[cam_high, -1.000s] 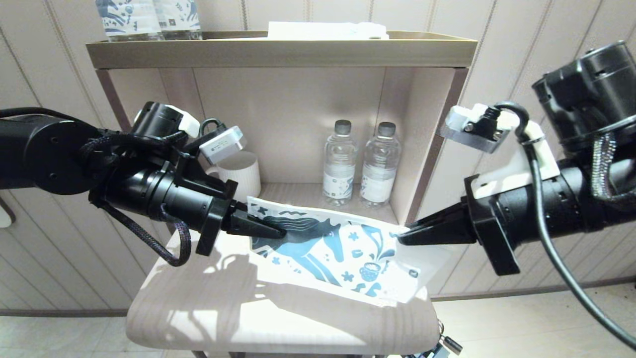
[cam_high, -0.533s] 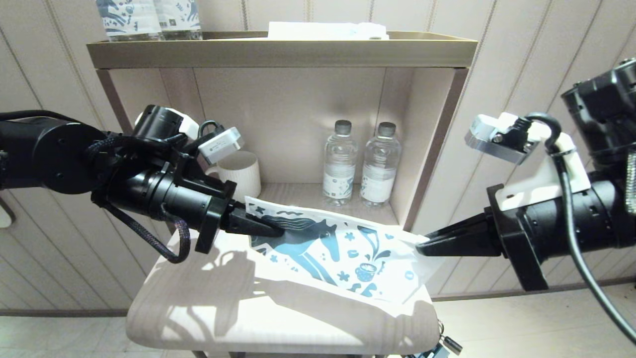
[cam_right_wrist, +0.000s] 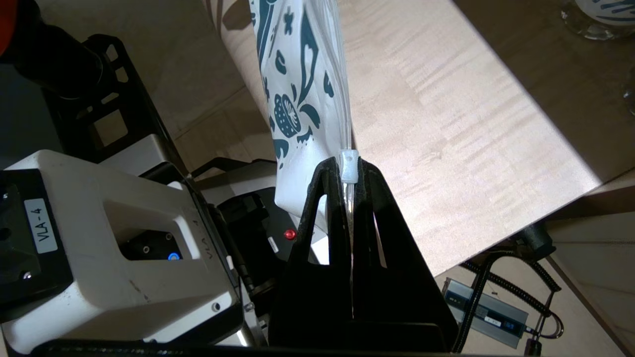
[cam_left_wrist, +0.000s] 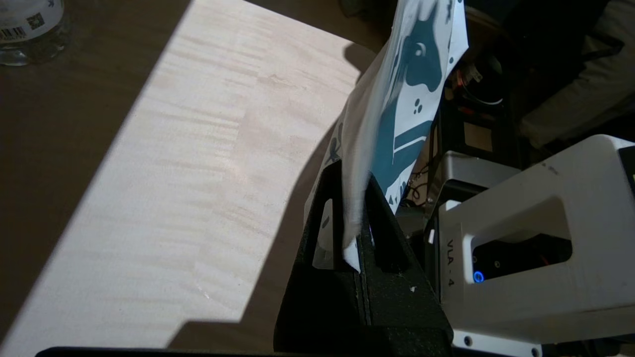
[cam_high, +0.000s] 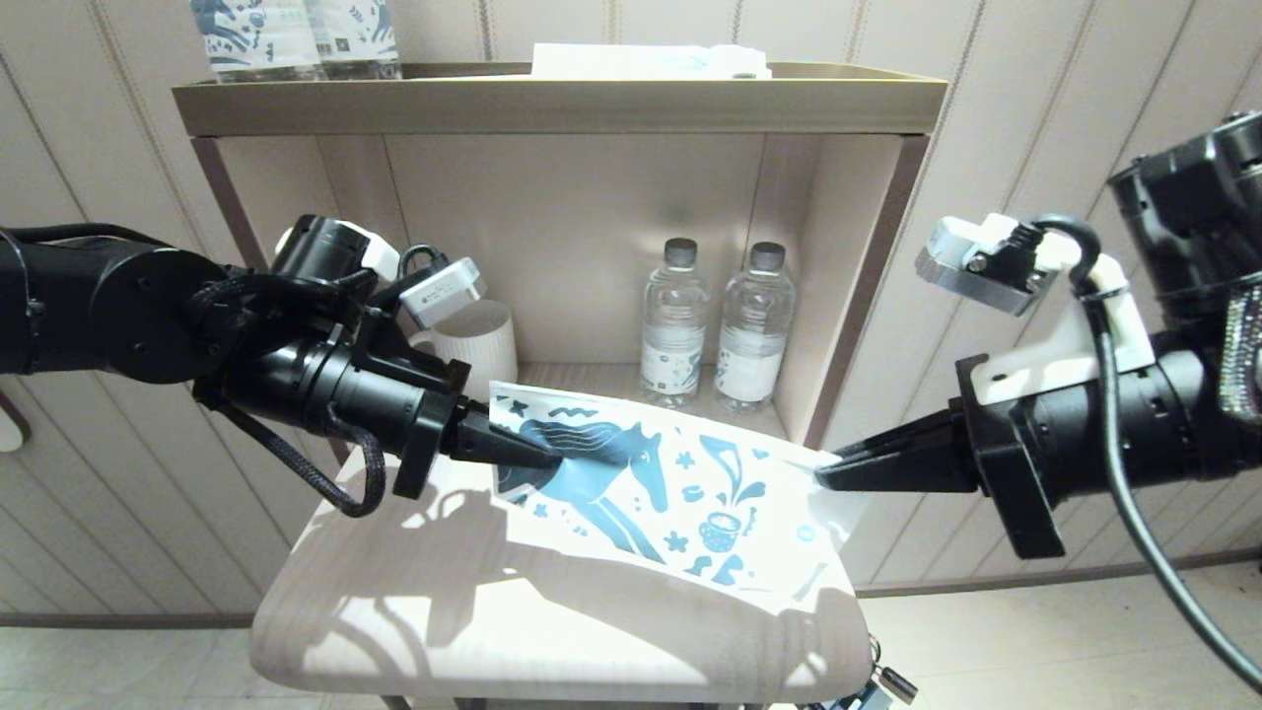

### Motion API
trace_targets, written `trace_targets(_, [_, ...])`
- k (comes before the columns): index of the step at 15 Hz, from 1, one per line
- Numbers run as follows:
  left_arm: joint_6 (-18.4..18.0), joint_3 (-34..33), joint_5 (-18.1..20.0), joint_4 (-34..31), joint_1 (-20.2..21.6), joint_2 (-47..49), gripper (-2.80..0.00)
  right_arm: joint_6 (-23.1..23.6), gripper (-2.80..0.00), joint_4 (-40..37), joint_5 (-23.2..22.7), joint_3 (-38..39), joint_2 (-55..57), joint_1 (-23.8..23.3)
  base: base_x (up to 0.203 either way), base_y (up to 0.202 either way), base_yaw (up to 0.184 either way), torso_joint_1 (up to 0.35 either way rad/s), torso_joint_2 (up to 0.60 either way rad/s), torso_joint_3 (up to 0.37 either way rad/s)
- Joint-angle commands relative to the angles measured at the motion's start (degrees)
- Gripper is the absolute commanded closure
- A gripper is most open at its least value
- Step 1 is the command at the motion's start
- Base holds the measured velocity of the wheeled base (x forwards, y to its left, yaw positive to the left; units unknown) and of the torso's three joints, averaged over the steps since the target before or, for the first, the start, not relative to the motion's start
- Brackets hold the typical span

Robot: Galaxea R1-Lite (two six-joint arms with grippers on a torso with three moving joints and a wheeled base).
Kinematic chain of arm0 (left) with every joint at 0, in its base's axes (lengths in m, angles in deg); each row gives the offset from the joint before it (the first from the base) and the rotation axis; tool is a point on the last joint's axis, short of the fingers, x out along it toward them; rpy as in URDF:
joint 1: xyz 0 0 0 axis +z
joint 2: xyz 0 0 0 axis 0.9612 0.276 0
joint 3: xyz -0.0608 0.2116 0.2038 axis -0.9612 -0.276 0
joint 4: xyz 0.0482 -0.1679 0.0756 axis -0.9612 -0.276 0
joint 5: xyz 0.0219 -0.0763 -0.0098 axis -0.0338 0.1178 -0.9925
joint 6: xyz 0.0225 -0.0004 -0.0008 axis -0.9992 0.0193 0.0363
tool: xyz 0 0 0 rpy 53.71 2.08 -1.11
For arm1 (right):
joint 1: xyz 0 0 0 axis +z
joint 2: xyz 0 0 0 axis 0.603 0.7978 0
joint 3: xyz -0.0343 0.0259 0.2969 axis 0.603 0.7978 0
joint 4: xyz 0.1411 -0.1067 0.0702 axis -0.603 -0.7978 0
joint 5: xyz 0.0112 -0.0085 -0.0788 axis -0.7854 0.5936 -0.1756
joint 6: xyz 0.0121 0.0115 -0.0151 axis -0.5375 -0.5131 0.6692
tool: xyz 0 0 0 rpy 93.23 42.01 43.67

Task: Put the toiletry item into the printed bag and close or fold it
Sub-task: Close the strorage bag and place it on the desk

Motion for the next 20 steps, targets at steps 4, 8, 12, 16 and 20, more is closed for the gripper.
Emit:
trace_targets(4, [-0.10, 1.01, 0.33, -0.09, 0.86, 2.07, 0.00, -0.29, 0.00, 2.60, -0.21, -0.05, 3.25, 0.08, 0.000, 0.000, 0.000, 0.000, 0.00, 0.000])
trace_targets(8, [-0.10, 1.00, 0.42, -0.18, 1.10, 1.55, 0.00, -0.20, 0.00, 2.94, -0.05, -0.60, 4.46, 0.41, 0.000, 0.000, 0.000, 0.000, 0.00, 0.000])
trace_targets(12, [-0.10, 0.91, 0.50, -0.18, 1.19, 1.63, 0.00, -1.07, -2.80, 6.96, 0.00, 0.88, 4.55, 0.85, 0.000, 0.000, 0.000, 0.000, 0.00, 0.000])
trace_targets(16, [-0.19, 0.82, 0.50, -0.18, 1.81, 2.00, 0.00, -1.52, -2.80, 7.21, -0.05, 0.54, 4.88, 0.82, 0.000, 0.000, 0.000, 0.000, 0.00, 0.000])
trace_targets(20, [-0.10, 1.08, 0.50, -0.13, 3.79, 3.27, 0.00, -3.95, -2.80, 7.10, 0.48, -0.92, 0.28, 1.66, 0.000, 0.000, 0.000, 0.000, 0.00, 0.000])
